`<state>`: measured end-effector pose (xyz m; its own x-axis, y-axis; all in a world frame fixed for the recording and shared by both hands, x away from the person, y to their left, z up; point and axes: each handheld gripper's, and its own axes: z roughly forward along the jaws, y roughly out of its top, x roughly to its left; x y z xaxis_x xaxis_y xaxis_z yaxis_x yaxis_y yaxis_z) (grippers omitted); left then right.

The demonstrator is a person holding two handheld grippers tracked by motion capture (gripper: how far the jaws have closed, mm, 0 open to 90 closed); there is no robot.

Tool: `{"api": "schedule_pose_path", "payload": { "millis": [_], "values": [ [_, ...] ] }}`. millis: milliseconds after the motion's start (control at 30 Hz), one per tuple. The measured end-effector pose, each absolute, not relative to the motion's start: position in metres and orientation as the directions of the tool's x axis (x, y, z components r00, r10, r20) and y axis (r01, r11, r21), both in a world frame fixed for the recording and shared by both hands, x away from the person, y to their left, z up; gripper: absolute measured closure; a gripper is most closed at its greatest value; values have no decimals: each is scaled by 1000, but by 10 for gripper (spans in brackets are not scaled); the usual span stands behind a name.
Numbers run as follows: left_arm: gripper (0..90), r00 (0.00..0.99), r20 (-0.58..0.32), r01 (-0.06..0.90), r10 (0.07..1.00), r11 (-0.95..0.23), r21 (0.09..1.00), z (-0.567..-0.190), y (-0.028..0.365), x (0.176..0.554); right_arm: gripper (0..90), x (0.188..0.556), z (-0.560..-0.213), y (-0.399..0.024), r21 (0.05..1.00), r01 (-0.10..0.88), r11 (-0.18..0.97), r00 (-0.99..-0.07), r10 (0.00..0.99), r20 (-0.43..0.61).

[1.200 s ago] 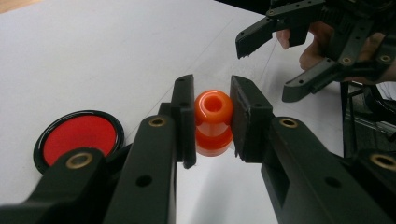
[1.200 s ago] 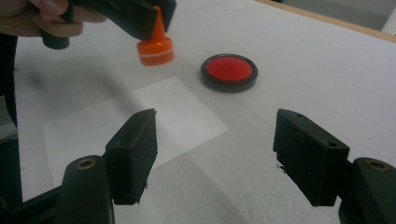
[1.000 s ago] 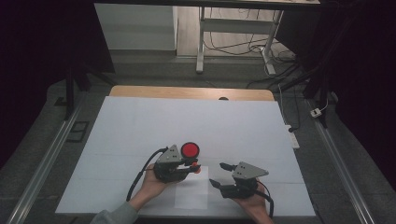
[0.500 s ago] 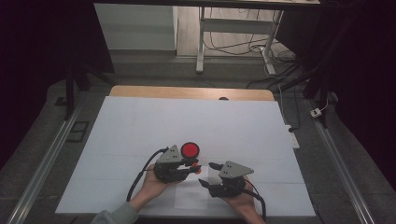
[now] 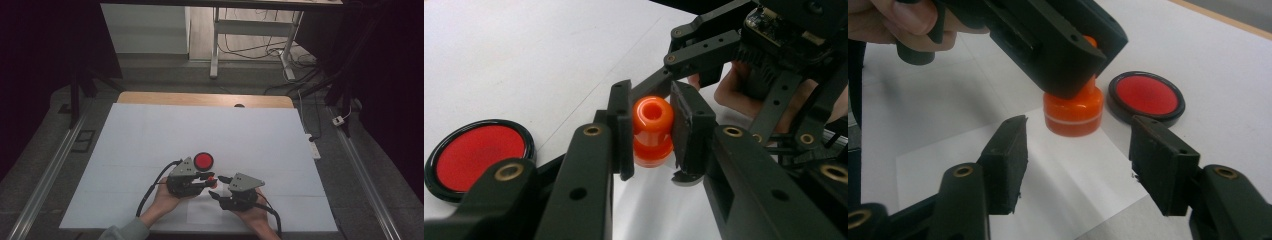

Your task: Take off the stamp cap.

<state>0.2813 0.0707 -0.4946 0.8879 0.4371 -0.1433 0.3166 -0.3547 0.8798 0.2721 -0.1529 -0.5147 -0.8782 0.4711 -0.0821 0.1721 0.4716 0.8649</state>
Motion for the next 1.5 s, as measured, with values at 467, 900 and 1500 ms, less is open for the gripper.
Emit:
{"api": "schedule_pose_path", "payload": {
  "millis": [467, 900, 1500],
  "values": [
    [724, 892, -140, 312, 430, -359, 880, -495, 69, 280, 594, 272, -515, -148, 855, 167, 492, -883, 460, -92],
    [726, 893, -137, 308, 428, -361, 880, -495, 69, 280, 641, 273, -514, -148, 853, 177, 492, -885, 458, -81],
    [729, 894, -122, 292, 432, -353, 889, -495, 70, 277, 647, 271, -513, -148, 857, 164, 489, -883, 460, -94]
  ]
}}
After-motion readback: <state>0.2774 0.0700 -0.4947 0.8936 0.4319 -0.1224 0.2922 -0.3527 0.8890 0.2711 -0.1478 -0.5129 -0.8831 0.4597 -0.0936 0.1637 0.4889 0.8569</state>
